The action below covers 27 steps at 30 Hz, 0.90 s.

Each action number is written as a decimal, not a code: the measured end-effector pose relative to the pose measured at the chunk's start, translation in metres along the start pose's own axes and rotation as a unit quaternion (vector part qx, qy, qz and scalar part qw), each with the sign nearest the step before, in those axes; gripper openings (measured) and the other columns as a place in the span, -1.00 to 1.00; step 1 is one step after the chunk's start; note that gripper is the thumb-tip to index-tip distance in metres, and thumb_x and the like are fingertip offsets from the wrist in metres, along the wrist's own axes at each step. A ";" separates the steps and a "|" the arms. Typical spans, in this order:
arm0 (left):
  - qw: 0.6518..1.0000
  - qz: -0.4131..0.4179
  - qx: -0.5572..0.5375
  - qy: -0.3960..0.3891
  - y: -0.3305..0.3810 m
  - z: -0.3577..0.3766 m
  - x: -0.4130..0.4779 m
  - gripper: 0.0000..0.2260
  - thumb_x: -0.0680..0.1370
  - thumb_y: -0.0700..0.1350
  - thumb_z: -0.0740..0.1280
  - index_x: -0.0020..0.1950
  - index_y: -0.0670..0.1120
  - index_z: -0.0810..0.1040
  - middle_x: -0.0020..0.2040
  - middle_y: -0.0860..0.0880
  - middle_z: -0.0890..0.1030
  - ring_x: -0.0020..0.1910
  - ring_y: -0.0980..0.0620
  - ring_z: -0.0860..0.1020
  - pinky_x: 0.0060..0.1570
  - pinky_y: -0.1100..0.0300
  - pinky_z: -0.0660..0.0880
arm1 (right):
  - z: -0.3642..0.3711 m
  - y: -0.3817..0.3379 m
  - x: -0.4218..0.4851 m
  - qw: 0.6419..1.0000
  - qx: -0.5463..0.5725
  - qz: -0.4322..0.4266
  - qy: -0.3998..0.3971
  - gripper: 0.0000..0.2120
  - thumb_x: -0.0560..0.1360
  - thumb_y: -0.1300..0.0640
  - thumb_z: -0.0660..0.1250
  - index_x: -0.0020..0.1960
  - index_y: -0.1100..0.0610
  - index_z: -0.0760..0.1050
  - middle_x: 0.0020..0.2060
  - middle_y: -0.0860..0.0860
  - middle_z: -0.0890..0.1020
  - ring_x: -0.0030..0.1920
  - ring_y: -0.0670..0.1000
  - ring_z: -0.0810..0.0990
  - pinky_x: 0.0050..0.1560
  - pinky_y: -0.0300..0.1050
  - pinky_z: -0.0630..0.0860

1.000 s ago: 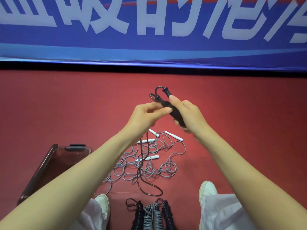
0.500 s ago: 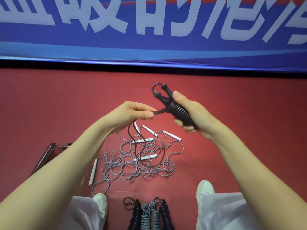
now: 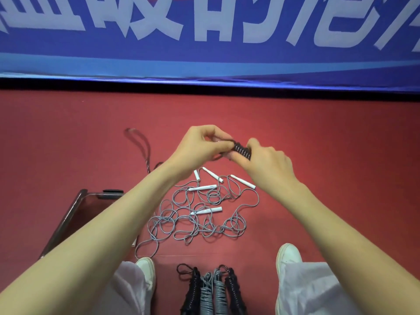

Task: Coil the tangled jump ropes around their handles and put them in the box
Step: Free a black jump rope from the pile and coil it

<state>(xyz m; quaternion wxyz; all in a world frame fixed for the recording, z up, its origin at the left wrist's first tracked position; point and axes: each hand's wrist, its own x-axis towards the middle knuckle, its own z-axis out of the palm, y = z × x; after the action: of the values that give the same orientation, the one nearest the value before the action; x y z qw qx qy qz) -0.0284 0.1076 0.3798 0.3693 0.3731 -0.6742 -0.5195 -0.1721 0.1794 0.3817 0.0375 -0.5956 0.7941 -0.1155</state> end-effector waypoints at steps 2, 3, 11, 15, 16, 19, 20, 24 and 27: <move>0.997 -0.003 -0.076 -0.009 0.004 0.004 -0.003 -0.90 0.55 -0.18 0.37 -0.12 -0.20 0.61 -0.27 -0.16 0.51 -0.39 0.08 0.37 -0.40 0.33 0.34 | -0.002 0.004 0.004 0.999 0.013 -0.001 0.052 -0.42 0.46 -0.43 0.07 0.06 0.09 0.31 -0.01 0.21 0.63 0.06 0.29 0.57 -0.14 0.04 0.31; 0.995 -0.008 -0.102 -0.016 0.003 0.007 -0.004 -0.90 0.56 -0.19 0.35 -0.10 -0.20 0.61 -0.25 -0.17 0.50 -0.39 0.08 0.36 -0.42 0.34 0.30 | -0.002 0.005 0.005 0.997 0.021 -0.002 0.074 -0.43 0.46 -0.43 0.08 0.04 0.09 0.28 -0.03 0.20 0.64 0.03 0.29 0.58 -0.15 0.04 0.32; 0.954 -0.161 -0.249 -0.034 0.009 0.004 -0.004 -0.82 0.47 -0.15 0.43 -0.03 -0.14 0.48 -0.30 0.00 0.53 -0.44 0.11 0.50 -0.38 0.31 0.51 | -0.008 0.007 0.002 0.982 0.120 -0.009 0.146 -0.46 0.45 -0.39 0.15 0.03 0.08 0.16 -0.25 0.06 0.57 -0.12 0.27 0.57 -0.21 -0.01 0.25; 0.964 -0.192 -0.183 -0.020 0.007 0.007 -0.009 -0.76 0.42 0.01 0.48 -0.15 -0.09 0.49 -0.35 0.01 0.52 -0.46 0.12 0.46 -0.35 0.27 0.44 | -0.005 0.008 0.003 0.979 0.157 0.009 0.127 -0.45 0.44 -0.40 0.17 0.04 0.06 0.16 -0.27 0.04 0.55 -0.17 0.24 0.53 -0.20 0.00 0.27; 0.963 -0.210 -0.168 -0.023 0.007 0.008 -0.012 -0.71 0.36 0.09 0.50 -0.20 -0.07 0.49 -0.38 0.02 0.50 -0.48 0.11 0.42 -0.35 0.25 0.39 | -0.004 0.008 0.004 0.977 0.173 0.011 0.125 -0.44 0.43 -0.41 0.17 0.03 0.06 0.17 -0.29 0.03 0.55 -0.19 0.23 0.52 -0.20 0.01 0.30; 0.950 -0.245 -0.184 -0.050 0.004 0.014 -0.018 -0.66 0.25 0.15 0.49 -0.17 -0.04 0.55 -0.42 0.06 0.45 -0.53 0.15 0.28 -0.41 0.28 0.30 | -0.005 0.010 0.008 0.958 0.262 0.020 0.119 -0.47 0.44 -0.41 0.13 -0.01 0.07 0.22 -0.36 0.04 0.57 -0.24 0.19 0.52 -0.20 -0.01 0.32; 0.951 -0.229 -0.199 -0.059 0.002 0.017 -0.019 -0.70 0.31 0.11 0.47 -0.09 -0.04 0.56 -0.42 0.06 0.40 -0.53 0.15 0.23 -0.44 0.30 0.26 | -0.005 0.010 0.010 0.949 0.298 0.027 0.105 -0.51 0.48 -0.37 0.11 -0.02 0.08 0.25 -0.36 0.04 0.59 -0.25 0.16 0.54 -0.20 -0.03 0.32; 0.971 -0.110 -0.202 -0.064 -0.003 0.021 -0.019 -0.91 0.55 -0.10 0.35 0.02 -0.04 0.61 -0.41 0.05 0.13 -0.46 0.11 0.08 -0.49 0.29 0.07 | 0.000 0.010 0.016 0.914 0.402 0.041 0.038 -0.54 0.52 -0.36 0.09 -0.11 0.06 0.33 -0.46 0.01 0.58 -0.55 -0.10 0.46 -0.33 -0.14 0.33; 0.980 -0.102 -0.160 -0.066 -0.005 0.014 -0.015 -0.77 0.55 -0.12 0.34 0.19 -0.14 0.59 -0.45 0.08 0.13 -0.48 0.12 0.08 -0.49 0.30 0.07 | 0.001 0.013 0.020 0.905 0.423 0.030 -0.010 -0.42 0.52 -0.38 0.08 -0.07 0.17 0.41 -0.52 0.02 0.53 -0.64 -0.10 0.36 -0.55 -0.26 0.27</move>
<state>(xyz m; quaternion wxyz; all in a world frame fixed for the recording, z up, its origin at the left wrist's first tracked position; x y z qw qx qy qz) -0.0331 0.1260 0.3707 0.3243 0.3406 -0.5637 -0.6790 -0.1895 0.1634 0.3793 0.2973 -0.5004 0.6879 -0.4337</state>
